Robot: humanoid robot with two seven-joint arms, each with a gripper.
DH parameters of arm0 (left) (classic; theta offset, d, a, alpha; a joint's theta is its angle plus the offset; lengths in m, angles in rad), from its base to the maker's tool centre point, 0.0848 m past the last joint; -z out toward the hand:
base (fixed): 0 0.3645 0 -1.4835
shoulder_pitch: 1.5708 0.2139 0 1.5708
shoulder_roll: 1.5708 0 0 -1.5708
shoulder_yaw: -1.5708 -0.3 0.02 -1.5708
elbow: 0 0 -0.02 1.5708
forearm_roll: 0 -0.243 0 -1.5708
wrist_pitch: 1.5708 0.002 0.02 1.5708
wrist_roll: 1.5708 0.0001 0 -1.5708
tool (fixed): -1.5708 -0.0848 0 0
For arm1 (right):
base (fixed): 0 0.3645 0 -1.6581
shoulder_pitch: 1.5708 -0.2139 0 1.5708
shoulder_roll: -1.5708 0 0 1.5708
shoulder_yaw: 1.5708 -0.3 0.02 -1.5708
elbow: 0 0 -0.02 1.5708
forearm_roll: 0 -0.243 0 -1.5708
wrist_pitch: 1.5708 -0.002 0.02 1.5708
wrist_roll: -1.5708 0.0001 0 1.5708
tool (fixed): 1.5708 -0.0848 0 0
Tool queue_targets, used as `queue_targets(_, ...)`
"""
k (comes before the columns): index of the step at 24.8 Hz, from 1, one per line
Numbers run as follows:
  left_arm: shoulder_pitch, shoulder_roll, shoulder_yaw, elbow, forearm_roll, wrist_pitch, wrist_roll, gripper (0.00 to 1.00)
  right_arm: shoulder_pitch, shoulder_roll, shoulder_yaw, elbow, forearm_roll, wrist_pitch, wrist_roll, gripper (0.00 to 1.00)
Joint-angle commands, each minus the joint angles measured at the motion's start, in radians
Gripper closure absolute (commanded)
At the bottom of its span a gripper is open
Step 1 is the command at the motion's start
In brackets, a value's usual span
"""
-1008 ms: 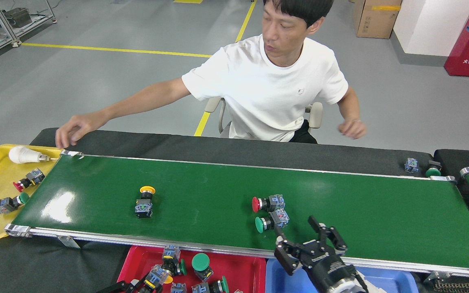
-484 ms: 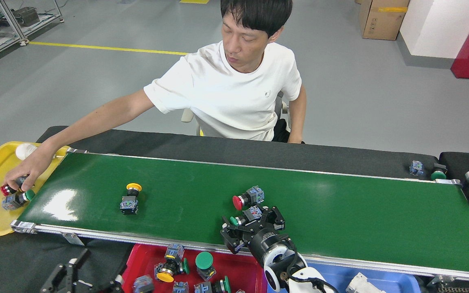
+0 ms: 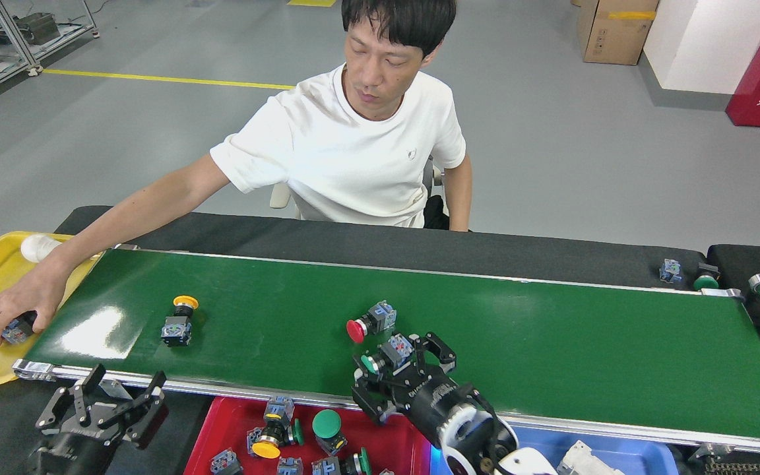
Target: Pick switch part from conveyor to tray
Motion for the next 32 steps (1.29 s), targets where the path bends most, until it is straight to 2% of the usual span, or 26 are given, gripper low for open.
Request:
queue_targets(1,-0.058,0.01,-0.013,0.068,-0.006,0.029,-0.001,0.0,0.014,-0.008,-0.003,-0.034,-0.02,-0.187,0.005,0.52)
queue_targets(2,-0.083,0.012,-0.013,0.098,-0.007,0.029,0.002,0.0,0.018,-0.008,-0.003,-0.034,-0.018,-0.224,0.009,0.5)
queue_targets(3,-0.118,0.013,-0.014,0.141,-0.007,0.029,0.004,0.0,0.021,-0.008,0.004,-0.031,-0.018,-0.248,0.01,0.39)
queue_targets(4,-0.149,0.015,-0.014,0.181,-0.01,0.029,0.005,0.0,0.021,-0.003,0.011,-0.031,-0.018,-0.25,0.013,0.12)
queue_targets(5,-0.177,0.021,-0.014,0.223,-0.015,0.029,0.007,0.0,0.023,0.0,0.013,-0.032,-0.018,-0.256,0.019,0.02)
queue_targets(10,-0.279,0.062,-0.016,0.399,-0.04,0.041,0.063,0.0,0.02,0.008,0.011,-0.034,-0.02,-0.253,0.022,0.02)
queue_targets(12,-0.313,0.067,-0.029,0.457,-0.059,0.05,0.082,0.05,0.017,0.009,0.008,-0.034,-0.021,-0.247,0.022,0.02)
queue_targets(13,-0.327,0.07,-0.043,0.479,-0.066,0.05,0.099,0.1,0.015,0.009,0.007,-0.034,-0.021,-0.244,0.022,0.02)
queue_targets(14,-0.339,0.076,-0.065,0.503,-0.07,0.05,0.126,0.21,0.015,0.011,0.005,-0.034,-0.023,-0.242,0.022,0.02)
queue_targets(16,-0.348,0.099,-0.111,0.562,-0.069,0.052,0.159,0.47,0.014,0.015,-0.022,-0.035,-0.026,-0.233,0.022,0.02)
queue_targets(19,-0.373,0.107,-0.131,0.6,-0.066,0.046,0.16,0.86,0.017,0.021,-0.156,-0.04,-0.026,-0.156,0.021,0.02)
queue_targets(20,-0.371,0.107,-0.131,0.598,-0.063,0.041,0.162,0.95,0.018,0.021,-0.233,-0.04,-0.026,-0.136,0.018,0.02)
queue_targets(22,-0.368,0.11,-0.129,0.591,-0.052,0.038,0.165,0.96,0.023,0.023,-0.407,-0.04,-0.027,-0.123,0.013,0.02)
queue_targets(24,-0.355,0.101,-0.123,0.551,-0.032,0.023,0.172,0.96,0.028,0.023,-0.55,-0.037,-0.027,-0.12,0.013,0.02)
queue_targets(26,-0.281,0.108,-0.121,0.422,0.022,-0.047,0.172,0.96,0.029,0.024,-0.714,-0.035,-0.029,-0.086,0.012,0.02)
queue_targets(28,-0.138,0.11,-0.109,0.203,0.045,-0.082,0.172,0.95,0.04,0.024,-0.809,-0.037,-0.027,-0.006,0.01,0.02)
queue_targets(30,0.004,0.108,-0.089,0.028,0.057,-0.089,0.172,0.94,0.066,0.015,-0.834,-0.038,-0.026,0.074,-0.019,0.02)
queue_targets(32,0.152,0.102,-0.083,-0.145,0.065,-0.099,0.174,0.93,0.149,0.0,-0.834,-0.061,-0.023,0.123,-0.088,0.03)
